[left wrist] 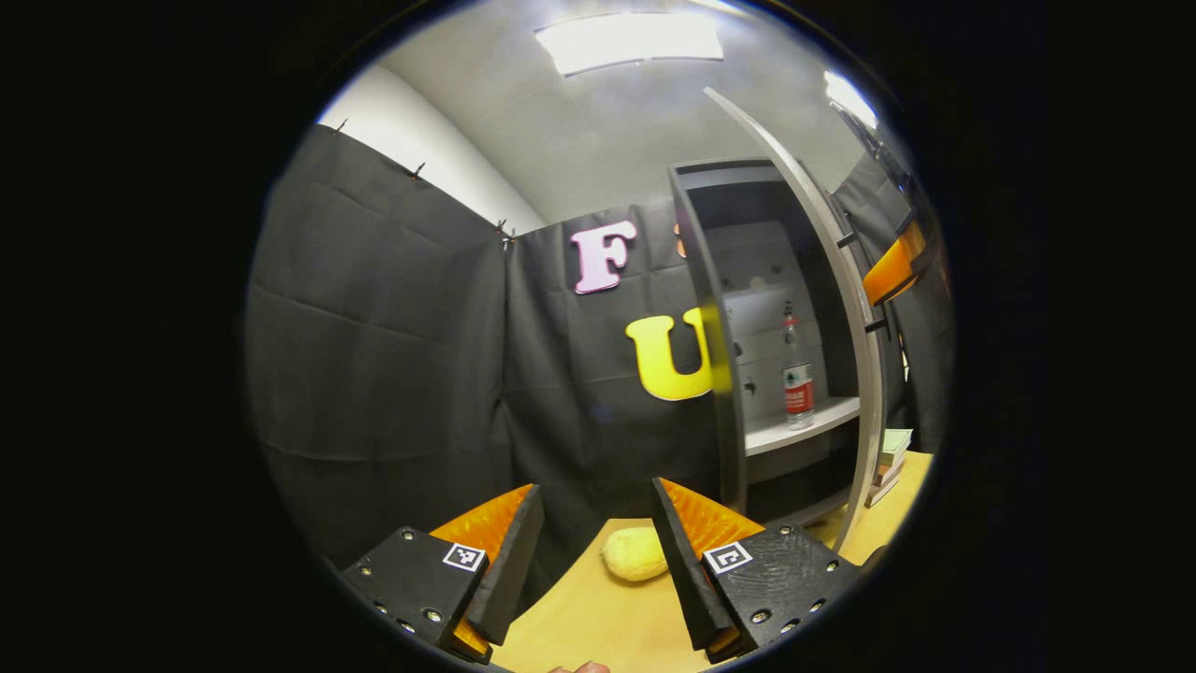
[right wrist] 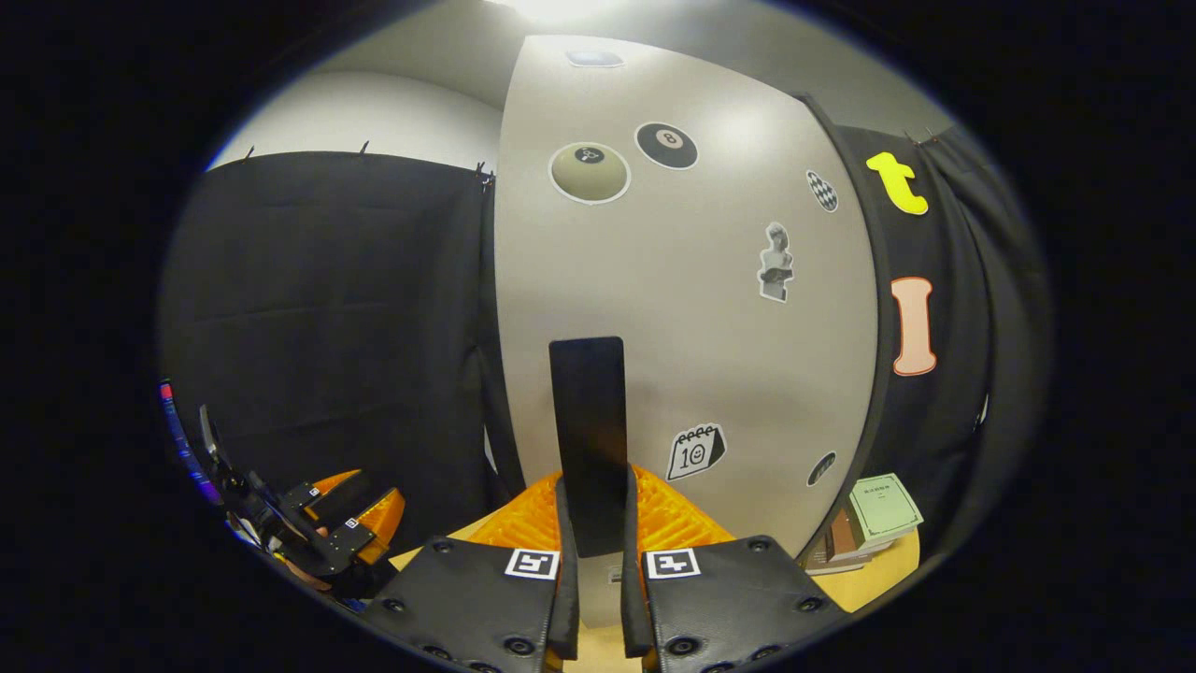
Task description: Open the cabinet door with the right hand, grasp the bottle in the cabinet with the left hand and place it on the coaster, then close the cabinet door with the right hand.
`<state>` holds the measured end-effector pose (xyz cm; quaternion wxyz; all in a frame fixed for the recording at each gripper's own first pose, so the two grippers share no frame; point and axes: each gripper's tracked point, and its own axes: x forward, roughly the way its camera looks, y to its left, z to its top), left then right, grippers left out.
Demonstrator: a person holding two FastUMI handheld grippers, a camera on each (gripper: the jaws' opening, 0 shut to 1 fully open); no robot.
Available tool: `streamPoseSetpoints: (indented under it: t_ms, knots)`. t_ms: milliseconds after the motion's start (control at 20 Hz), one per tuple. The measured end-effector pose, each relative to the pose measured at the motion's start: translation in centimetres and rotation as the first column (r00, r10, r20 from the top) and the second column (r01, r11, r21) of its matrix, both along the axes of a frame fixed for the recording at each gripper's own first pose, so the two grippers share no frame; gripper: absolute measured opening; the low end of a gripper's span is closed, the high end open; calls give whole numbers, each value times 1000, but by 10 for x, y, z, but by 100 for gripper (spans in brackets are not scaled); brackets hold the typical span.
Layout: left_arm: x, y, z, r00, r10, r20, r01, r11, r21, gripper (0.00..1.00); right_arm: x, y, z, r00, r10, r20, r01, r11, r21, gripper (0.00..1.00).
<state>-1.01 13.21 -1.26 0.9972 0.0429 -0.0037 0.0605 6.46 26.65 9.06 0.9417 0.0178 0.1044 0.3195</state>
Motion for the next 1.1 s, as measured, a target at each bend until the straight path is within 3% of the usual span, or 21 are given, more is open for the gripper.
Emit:
streamPoseSetpoints:
  t_ms: [500, 700, 800, 1100]
  knots:
    - [9, -148, 15, 981, -193, 0, 193, 981, -21, 67, -9, -49, -2, 999, -27, -20, 28, 999, 24, 17]
    - [10, -187, 22, 972, -236, 4, 236, 971, -33, 67, -16, -71, -2, 998, -52, -25, 53, 998, 29, 19]
    - [12, -205, 21, 968, -253, 2, 252, 967, -39, 67, -17, -81, -2, 997, -78, -23, 78, 996, 34, 15]
    - [9, -255, 24, 957, -291, -4, 290, 955, -64, 67, -16, -121, -2, 983, -178, 50, 178, 984, -10, 18]
